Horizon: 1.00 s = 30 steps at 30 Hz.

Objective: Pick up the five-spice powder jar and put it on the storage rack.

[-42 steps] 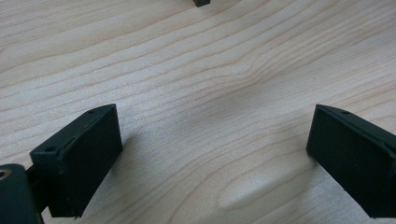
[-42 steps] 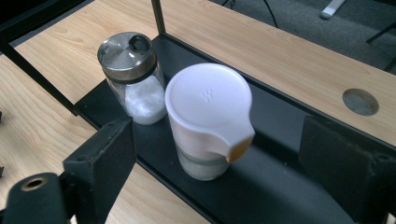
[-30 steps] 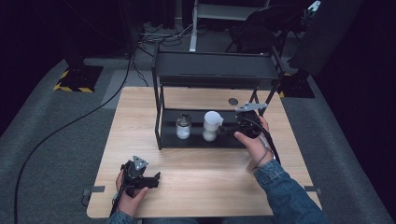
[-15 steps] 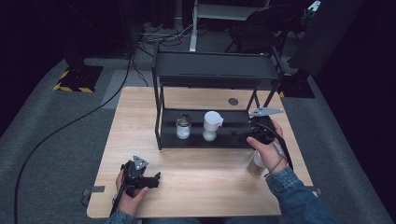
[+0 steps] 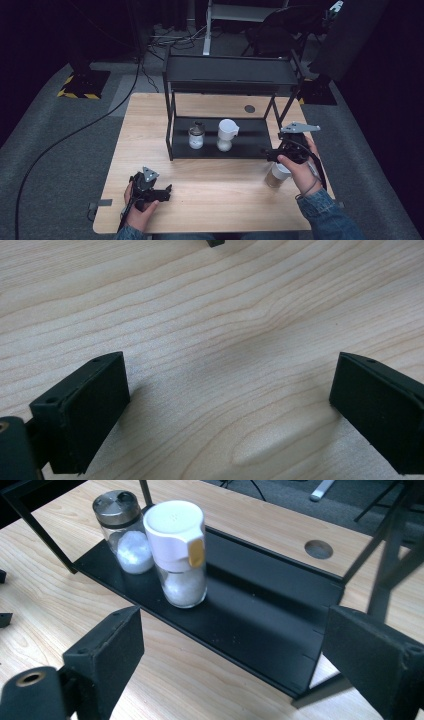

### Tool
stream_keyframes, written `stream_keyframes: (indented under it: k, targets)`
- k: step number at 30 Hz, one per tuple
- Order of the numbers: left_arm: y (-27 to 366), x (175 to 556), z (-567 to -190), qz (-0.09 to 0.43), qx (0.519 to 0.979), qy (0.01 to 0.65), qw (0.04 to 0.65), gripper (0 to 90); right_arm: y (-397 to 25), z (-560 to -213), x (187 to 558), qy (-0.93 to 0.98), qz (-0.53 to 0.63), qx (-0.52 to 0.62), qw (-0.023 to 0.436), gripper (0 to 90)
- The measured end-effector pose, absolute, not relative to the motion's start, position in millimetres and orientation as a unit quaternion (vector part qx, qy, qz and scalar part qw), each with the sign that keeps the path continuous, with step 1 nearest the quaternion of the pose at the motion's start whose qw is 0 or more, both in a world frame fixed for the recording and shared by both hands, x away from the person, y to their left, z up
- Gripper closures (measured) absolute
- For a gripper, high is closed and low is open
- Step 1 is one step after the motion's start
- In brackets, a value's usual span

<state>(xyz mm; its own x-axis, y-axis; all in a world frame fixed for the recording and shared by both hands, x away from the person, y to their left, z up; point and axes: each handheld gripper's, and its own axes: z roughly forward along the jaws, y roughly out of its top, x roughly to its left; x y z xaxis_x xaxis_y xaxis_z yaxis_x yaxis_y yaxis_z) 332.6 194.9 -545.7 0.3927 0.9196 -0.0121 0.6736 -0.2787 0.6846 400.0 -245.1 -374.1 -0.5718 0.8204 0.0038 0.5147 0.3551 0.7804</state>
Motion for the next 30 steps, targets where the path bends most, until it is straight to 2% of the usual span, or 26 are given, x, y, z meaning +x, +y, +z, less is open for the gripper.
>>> stream_keyframes:
  k: [30]
  targets:
    - [195, 333, -546, 0.198, 0.774, 0.516, 0.309, 2.2, -289, -412, 373, 0.787, 0.373, 0.449, 0.199, 9.5]
